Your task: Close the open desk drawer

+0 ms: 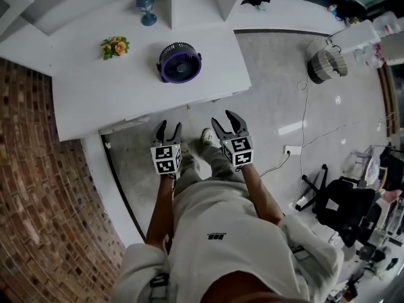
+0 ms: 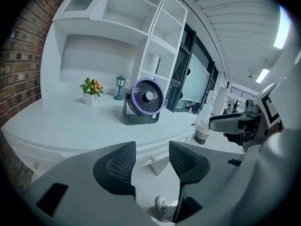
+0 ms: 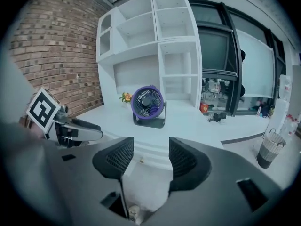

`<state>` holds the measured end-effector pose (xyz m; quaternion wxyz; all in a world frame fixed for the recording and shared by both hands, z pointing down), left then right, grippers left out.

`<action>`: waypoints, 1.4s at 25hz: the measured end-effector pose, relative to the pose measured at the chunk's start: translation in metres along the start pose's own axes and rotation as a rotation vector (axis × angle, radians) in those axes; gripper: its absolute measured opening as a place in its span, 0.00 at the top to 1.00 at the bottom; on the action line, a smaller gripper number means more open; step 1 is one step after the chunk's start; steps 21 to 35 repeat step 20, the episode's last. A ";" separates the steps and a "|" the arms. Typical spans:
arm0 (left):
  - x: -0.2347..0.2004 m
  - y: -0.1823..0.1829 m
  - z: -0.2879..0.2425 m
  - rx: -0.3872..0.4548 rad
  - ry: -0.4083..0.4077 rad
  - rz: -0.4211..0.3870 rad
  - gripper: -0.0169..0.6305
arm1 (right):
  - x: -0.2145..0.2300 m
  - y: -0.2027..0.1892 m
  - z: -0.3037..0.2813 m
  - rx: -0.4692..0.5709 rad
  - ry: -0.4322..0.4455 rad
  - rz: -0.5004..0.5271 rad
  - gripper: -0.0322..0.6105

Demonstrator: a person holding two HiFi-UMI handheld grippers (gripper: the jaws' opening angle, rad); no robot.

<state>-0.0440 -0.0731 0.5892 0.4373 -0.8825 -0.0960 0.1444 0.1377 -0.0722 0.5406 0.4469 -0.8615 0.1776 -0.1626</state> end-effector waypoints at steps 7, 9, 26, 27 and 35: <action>0.013 0.025 0.035 0.071 0.007 -0.025 0.61 | -0.003 0.023 0.017 0.049 0.027 0.041 0.58; 0.017 0.033 0.044 0.094 0.026 -0.027 0.61 | 0.000 0.029 0.019 0.060 0.037 0.047 0.58; 0.085 0.078 0.055 0.193 0.175 -0.064 0.62 | 0.027 0.060 0.056 0.139 0.193 0.073 0.60; 0.085 0.078 0.055 0.193 0.175 -0.064 0.62 | 0.027 0.060 0.056 0.139 0.193 0.073 0.60; 0.085 0.078 0.055 0.193 0.175 -0.064 0.62 | 0.027 0.060 0.056 0.139 0.193 0.073 0.60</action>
Point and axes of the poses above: the fingertips, and each gripper's own axes: z backward along the fingers, x to its right, y out of its top, the point moved 2 cm from there along z, backward along the fingers, and after that the axes turned 6 degrees about y, right-handed, at the moved point
